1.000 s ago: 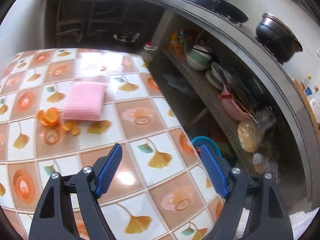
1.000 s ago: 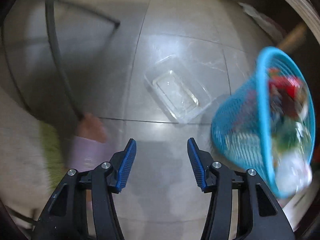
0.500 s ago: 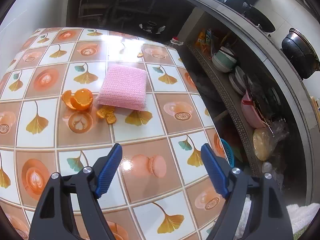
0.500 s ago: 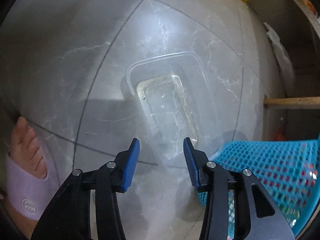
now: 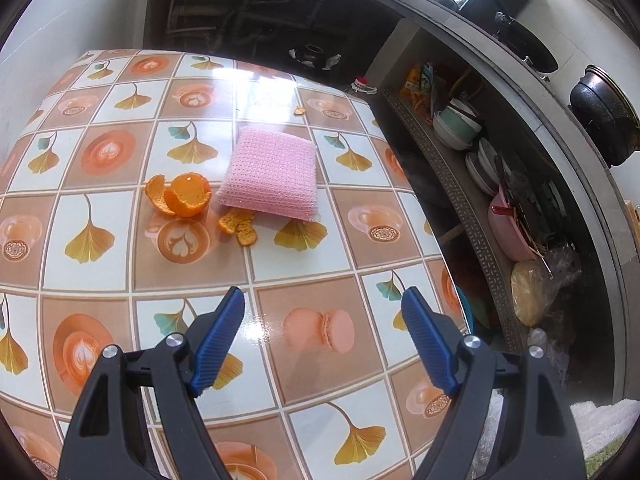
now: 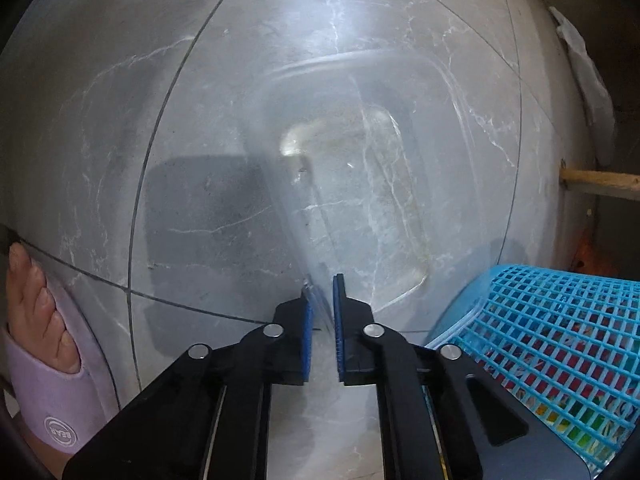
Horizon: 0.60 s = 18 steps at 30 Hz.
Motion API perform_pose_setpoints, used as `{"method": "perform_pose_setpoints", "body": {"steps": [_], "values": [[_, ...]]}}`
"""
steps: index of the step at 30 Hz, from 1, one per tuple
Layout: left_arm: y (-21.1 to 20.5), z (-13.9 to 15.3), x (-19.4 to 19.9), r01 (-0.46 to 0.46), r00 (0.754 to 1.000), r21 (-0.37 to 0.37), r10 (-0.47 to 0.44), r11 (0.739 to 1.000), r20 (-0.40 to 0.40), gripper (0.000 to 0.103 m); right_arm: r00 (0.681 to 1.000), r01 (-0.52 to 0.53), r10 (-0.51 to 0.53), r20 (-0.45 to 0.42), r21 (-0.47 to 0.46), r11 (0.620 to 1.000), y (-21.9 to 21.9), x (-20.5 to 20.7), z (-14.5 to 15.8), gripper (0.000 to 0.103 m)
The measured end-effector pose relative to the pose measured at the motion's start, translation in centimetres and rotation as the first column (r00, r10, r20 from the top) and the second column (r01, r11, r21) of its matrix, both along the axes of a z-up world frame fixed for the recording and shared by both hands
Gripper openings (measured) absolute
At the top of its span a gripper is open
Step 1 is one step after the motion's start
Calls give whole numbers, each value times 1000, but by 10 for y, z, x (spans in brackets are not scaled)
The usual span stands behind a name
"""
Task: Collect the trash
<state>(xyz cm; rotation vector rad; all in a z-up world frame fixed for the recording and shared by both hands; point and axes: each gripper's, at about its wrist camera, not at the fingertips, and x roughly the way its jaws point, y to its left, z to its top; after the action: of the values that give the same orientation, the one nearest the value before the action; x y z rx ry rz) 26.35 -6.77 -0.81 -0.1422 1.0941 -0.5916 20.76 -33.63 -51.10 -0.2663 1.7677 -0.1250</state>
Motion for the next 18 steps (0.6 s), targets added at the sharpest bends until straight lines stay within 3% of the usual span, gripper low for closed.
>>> {"method": "perform_pose_setpoints", "body": {"steps": [8, 15, 18], "values": [[3, 2, -3, 0, 1000, -38, 0, 999, 9, 78, 991, 134, -136, 9, 121, 984, 3, -48, 30, 2], [1, 6, -12, 29, 999, -108, -26, 994, 28, 78, 956, 291, -293, -27, 229, 929, 5, -126, 70, 2], [0, 9, -17, 45, 998, -121, -39, 992, 46, 78, 927, 370, -371, -50, 273, 888, 4, -165, 93, 2]]}}
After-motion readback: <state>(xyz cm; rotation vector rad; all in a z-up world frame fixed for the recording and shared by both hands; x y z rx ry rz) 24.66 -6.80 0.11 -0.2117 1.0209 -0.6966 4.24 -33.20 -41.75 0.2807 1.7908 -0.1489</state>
